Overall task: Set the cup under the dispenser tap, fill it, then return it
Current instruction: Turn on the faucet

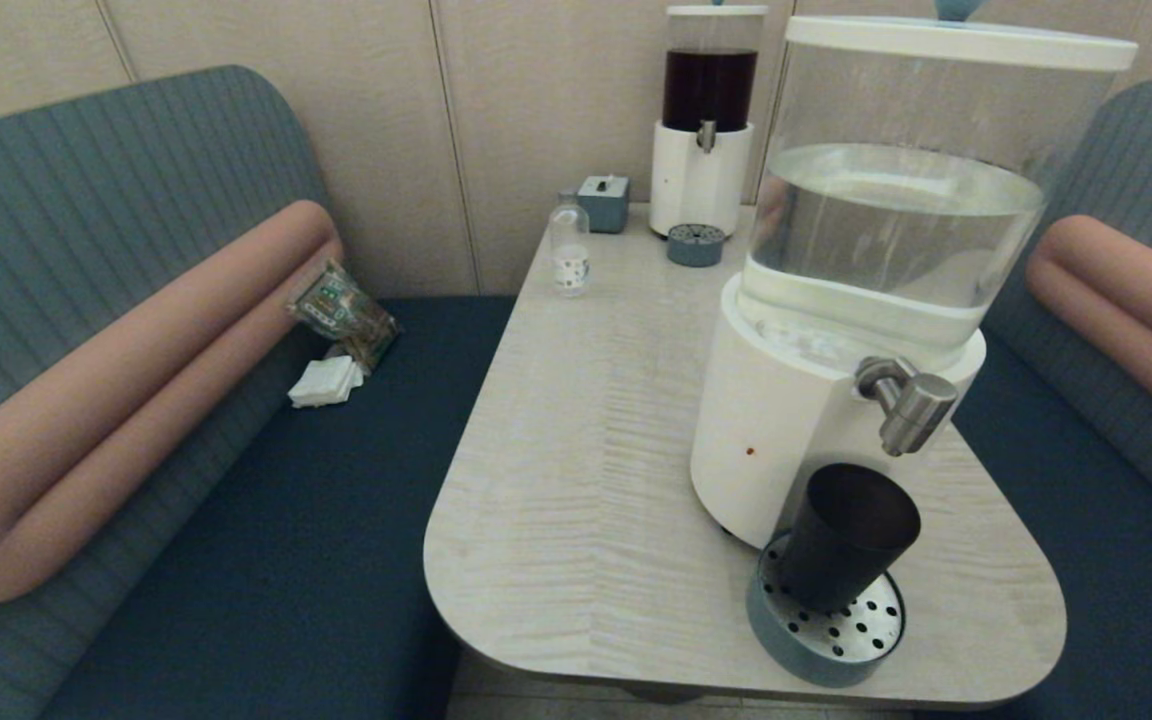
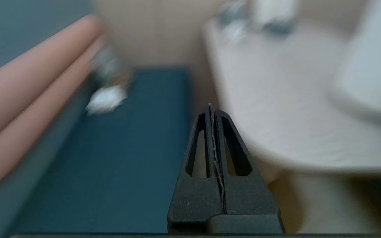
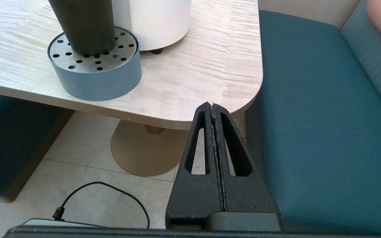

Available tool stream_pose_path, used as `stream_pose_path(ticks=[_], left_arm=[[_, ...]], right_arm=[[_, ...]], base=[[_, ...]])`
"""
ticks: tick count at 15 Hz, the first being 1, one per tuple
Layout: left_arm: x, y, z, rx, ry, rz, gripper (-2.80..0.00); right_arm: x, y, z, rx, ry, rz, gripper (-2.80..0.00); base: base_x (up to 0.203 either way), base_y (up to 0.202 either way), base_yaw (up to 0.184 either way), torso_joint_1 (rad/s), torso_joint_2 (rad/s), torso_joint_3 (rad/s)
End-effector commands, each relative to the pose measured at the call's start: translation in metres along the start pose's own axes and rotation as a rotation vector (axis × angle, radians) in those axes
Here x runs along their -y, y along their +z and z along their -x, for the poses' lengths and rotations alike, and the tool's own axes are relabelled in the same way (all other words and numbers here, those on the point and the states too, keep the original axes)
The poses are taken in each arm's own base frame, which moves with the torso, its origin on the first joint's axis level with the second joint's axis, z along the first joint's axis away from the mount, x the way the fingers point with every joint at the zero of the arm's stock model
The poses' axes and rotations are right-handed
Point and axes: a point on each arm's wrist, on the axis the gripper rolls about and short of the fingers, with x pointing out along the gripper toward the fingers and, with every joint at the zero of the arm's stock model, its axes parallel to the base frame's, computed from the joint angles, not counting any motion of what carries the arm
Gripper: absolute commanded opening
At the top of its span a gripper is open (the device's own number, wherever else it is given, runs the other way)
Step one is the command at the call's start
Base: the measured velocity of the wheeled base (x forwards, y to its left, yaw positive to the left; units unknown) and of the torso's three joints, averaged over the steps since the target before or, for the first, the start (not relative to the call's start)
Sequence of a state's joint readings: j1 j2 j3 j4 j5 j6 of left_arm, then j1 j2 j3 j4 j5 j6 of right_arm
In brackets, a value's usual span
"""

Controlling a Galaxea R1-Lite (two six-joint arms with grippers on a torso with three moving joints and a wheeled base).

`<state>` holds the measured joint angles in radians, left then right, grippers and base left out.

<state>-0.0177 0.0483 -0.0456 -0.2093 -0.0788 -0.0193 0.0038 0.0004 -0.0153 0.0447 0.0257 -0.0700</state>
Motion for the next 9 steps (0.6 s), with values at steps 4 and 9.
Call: stream_pose_path(ticks=[4, 9], left_arm=[[-0.003, -0.028, 0.005, -0.134, 0.126, -0.057, -2.80], [-0.002, -0.034, 0.007, -0.232, 0.093, 0.016, -2.80]], right_arm=[[0.000, 0.000, 0.000, 0.003, -0.001, 0.001, -2.80], [0.000, 0.000, 0.000, 0.004, 0.001, 0.001, -2.80]], base=[[0.000, 0.000, 0.000, 0.000, 0.00, 0.000], [0.000, 0.000, 0.000, 0.000, 0.00, 0.000]])
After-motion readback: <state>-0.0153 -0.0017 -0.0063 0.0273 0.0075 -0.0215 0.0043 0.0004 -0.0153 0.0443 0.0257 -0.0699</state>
